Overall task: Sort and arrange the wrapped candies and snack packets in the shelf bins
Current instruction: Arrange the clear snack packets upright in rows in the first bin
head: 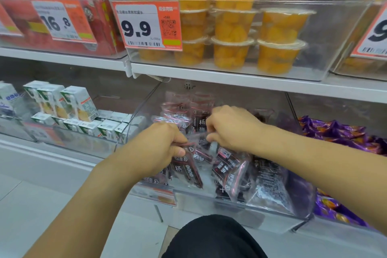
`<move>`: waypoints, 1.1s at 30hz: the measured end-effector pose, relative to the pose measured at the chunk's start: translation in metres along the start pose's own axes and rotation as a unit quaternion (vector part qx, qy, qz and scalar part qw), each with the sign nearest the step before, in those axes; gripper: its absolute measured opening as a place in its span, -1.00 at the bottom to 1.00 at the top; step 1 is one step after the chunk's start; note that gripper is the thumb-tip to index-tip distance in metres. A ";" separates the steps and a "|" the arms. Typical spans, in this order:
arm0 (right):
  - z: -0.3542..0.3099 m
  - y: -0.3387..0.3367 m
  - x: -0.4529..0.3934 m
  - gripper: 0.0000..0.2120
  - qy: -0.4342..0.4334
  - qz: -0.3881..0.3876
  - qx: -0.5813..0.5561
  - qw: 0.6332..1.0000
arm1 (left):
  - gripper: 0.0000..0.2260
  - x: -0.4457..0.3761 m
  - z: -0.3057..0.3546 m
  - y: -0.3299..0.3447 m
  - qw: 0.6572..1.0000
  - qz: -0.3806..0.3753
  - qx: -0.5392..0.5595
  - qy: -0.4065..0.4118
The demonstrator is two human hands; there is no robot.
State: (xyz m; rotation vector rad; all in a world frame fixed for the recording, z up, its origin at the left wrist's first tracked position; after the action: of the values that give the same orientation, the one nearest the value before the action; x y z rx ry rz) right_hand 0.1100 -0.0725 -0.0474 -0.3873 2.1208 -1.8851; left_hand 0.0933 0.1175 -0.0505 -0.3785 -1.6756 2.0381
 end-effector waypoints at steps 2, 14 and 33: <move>0.009 -0.002 -0.013 -0.73 0.042 0.010 -0.041 0.998 | -0.88 0.003 0.001 0.000 1.000 0.001 0.001 0.001; 0.034 0.006 -0.036 -0.78 -0.042 -0.006 -0.083 0.996 | -0.85 0.010 0.004 0.002 1.000 0.014 0.014 -0.012; 0.045 0.012 -0.012 -0.83 -0.011 0.049 -0.267 0.962 | -0.52 -0.002 0.025 0.012 0.996 -0.031 0.057 0.057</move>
State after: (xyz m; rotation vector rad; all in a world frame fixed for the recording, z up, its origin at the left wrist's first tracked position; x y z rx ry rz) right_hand 0.1375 -0.1079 -0.0638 -0.3966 2.5592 -1.2250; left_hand 0.0805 0.0942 -0.0572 -0.3913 -1.4794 2.0159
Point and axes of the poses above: each hand's wrist, its own x-axis away from the middle knuckle, its own y-axis out of the palm, z = x × y, the point moved 2 cm from there along -x, towards the middle knuckle, and after that the axes turned 7 degrees about -x, right-handed, at the moved point
